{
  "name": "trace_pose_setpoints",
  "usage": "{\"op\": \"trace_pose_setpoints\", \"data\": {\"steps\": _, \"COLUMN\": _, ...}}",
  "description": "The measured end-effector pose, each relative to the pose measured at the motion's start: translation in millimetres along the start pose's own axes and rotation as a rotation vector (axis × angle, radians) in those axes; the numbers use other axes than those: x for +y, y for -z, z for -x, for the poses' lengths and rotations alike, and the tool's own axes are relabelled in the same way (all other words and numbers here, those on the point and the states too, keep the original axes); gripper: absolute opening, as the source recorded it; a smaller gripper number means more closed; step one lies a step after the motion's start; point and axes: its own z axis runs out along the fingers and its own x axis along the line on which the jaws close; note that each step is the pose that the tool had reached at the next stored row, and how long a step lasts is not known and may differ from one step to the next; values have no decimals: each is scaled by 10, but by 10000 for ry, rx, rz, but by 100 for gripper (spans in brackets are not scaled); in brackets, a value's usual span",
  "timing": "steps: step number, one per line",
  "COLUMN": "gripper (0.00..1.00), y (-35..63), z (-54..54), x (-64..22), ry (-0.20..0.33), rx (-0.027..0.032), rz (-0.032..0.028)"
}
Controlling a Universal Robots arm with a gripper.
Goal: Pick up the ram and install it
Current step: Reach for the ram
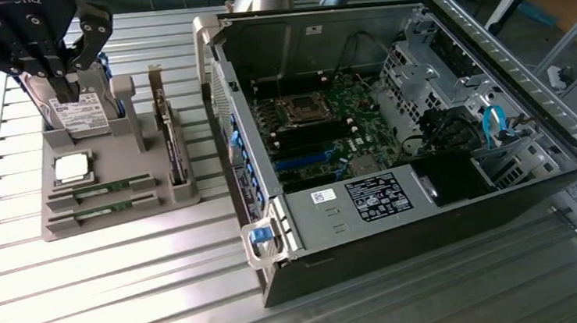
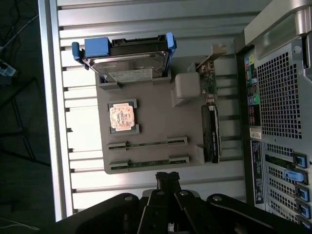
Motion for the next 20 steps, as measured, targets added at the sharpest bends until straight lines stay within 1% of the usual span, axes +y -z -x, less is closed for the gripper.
{"op": "trace_pose_setpoints", "data": {"steps": 11, "gripper": 11, "y": 0, "z": 0, "x": 0, "ry": 12, "rx": 1, "rz": 0}}
{"op": "trace_pose_setpoints", "data": {"steps": 20, "gripper": 11, "y": 0, "z": 0, "x": 0, "ry": 415, "rx": 18, "rz": 6}}
